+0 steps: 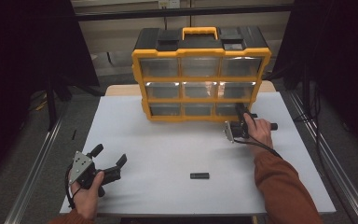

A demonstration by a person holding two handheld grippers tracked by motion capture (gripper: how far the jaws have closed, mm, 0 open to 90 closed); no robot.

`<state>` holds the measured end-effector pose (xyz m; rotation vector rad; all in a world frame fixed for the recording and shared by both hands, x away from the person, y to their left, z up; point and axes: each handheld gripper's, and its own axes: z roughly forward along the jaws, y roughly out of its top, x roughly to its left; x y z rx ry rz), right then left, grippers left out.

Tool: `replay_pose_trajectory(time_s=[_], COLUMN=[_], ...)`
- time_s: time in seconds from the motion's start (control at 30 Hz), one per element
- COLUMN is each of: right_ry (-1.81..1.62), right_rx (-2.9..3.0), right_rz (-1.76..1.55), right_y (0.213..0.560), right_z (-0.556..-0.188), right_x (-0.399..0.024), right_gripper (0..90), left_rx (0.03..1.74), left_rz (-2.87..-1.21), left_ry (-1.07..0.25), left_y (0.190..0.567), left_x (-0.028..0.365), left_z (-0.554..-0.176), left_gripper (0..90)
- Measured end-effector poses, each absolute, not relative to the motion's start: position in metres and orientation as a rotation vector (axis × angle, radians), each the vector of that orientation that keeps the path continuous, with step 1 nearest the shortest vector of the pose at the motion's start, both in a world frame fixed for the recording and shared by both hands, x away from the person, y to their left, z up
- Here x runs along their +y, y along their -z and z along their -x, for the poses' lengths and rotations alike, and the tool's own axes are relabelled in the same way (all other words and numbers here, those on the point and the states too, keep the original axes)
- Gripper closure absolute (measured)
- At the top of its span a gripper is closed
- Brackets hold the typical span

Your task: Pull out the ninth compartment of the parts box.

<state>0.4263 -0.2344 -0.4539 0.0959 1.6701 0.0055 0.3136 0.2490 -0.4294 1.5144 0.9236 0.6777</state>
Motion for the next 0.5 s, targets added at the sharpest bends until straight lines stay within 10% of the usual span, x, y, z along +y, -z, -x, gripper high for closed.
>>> replay_pose_trajectory(time_s=[0.5], right_ry=[-0.011], right_rx=[1.669], right_rz=[-0.081], right_y=[0.4500], right_z=[-0.4220], right_x=[-0.2352], right_gripper=[80.2], left_rx=[0.920], left_rz=[-1.513], left_ry=[-0.673], left_y=[0.4292], left_x=[0.2492], left_z=[-0.3133], left_gripper=[2.4])
